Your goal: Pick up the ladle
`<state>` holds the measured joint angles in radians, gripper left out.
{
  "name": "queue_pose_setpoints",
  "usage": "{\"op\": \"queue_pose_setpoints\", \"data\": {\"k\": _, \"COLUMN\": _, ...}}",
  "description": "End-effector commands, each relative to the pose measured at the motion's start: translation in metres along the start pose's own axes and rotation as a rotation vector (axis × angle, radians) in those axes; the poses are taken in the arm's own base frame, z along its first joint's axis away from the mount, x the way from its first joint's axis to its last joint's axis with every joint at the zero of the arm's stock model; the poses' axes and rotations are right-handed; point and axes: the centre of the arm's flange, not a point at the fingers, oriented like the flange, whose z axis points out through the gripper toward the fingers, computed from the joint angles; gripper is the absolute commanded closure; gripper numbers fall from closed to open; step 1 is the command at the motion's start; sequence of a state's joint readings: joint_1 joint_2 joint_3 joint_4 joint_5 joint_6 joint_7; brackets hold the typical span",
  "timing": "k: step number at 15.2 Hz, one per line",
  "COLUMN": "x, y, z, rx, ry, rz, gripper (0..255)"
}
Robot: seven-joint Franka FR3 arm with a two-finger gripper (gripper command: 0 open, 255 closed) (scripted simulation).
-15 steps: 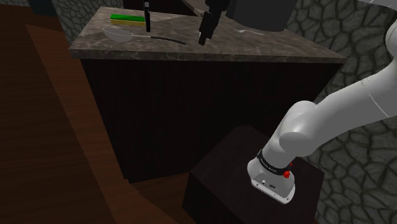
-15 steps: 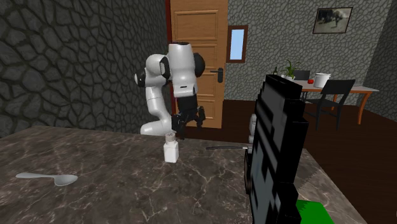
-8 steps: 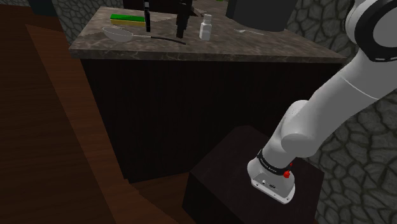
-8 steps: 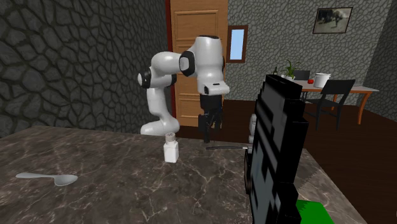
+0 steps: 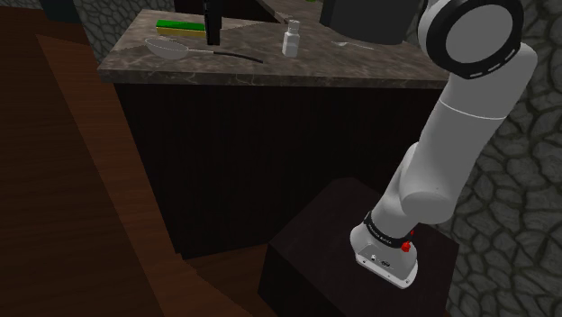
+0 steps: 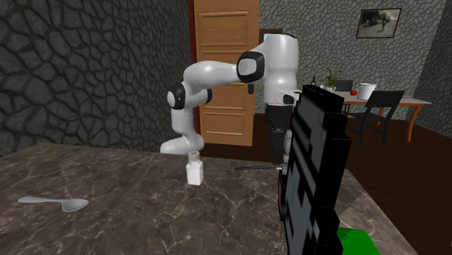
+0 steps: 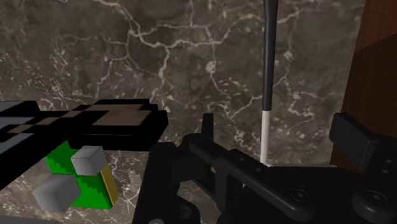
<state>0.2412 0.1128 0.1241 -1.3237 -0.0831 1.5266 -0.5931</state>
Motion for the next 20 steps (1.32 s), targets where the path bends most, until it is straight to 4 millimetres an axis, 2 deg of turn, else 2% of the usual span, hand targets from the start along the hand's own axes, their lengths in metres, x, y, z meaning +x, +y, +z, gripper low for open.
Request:
{"op": "queue_pose_setpoints", "data": {"k": 1, "x": 0.018, "y": -0.002, "z": 0.000, "rx": -0.005, "ry": -0.006, "rz": -0.050, "gripper": 0}}
{"op": "queue_pose_setpoints", "data": {"k": 8, "x": 0.016, "y": -0.007, "z": 0.040, "rx": -0.005, "ry": -0.006, "rz": -0.050, "gripper": 0}}
{"op": "queue_pose_setpoints", "data": {"k": 10, "x": 0.016, "y": -0.007, "z": 0.040, "rx": -0.005, "ry": -0.006, "rz": -0.050, "gripper": 0}}
{"op": "queue_pose_setpoints", "data": {"k": 11, "x": 0.016, "y": -0.006, "z": 0.040, "rx": -0.005, "ry": -0.006, "rz": -0.050, "gripper": 255}}
{"op": "queue_pose_setpoints", "data": {"k": 20, "x": 0.016, "y": -0.007, "z": 0.040, "rx": -0.005, "ry": -0.006, "rz": -0.050, "gripper": 255}}
